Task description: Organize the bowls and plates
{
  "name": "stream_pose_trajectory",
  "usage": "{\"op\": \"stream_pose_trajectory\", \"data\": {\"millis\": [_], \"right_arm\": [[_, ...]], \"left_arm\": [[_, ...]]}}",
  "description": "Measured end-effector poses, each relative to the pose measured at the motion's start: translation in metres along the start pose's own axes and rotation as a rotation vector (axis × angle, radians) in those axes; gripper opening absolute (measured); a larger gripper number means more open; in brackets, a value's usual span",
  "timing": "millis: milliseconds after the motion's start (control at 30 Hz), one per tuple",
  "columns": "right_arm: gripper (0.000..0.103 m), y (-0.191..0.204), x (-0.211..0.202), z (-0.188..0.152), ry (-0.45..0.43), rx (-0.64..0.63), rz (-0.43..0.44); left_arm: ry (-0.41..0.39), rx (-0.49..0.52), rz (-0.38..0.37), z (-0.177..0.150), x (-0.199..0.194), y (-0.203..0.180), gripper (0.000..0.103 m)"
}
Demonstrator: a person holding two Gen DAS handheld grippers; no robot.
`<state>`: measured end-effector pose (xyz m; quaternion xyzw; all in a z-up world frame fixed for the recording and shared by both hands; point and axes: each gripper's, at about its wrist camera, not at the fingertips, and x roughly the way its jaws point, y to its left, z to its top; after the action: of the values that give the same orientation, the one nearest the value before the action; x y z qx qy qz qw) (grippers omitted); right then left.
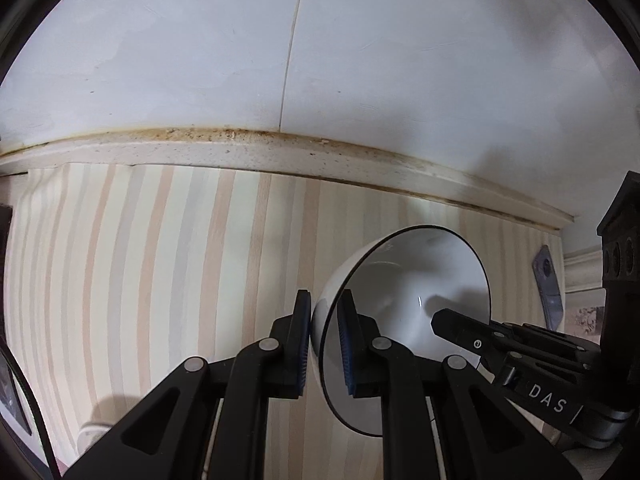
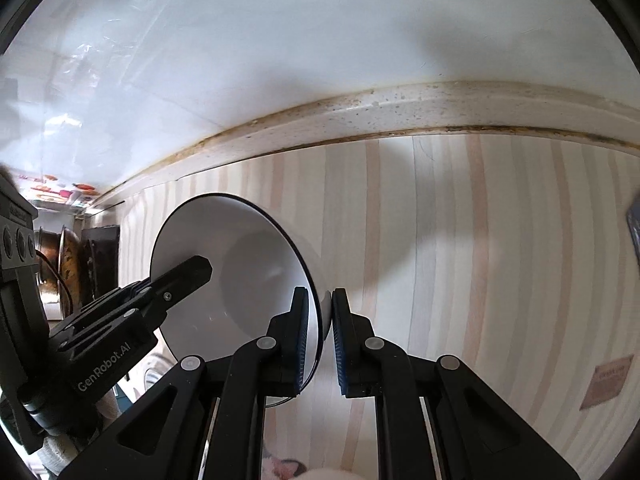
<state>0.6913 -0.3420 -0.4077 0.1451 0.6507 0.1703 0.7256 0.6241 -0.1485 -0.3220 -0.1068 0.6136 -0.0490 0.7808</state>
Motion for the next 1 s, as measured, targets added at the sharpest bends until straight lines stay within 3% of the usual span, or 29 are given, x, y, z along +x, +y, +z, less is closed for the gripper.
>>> {"op": "stream_pose_trajectory", "data": {"millis": [267, 633, 1000], "right_arm": [[0.013, 0.013, -0.036, -0.050, -0.012, 0.000, -0.009], [0.013, 0.005, -0.082, -0.157, 0.004, 0.050, -0.030], [0.013, -0.025, -0.072, -0.232, 0.058, 0.126, -0.041]], "left_arm": [[0.001, 0.006, -0.037, -0.036, -0.035, -0.005, 0.011], [0.043, 0.080, -0.075, -0.111, -0.068, -0.028, 0.011], [0.118, 0.171, -0.073, -0.173, -0.061, -0.051, 0.011]]}}
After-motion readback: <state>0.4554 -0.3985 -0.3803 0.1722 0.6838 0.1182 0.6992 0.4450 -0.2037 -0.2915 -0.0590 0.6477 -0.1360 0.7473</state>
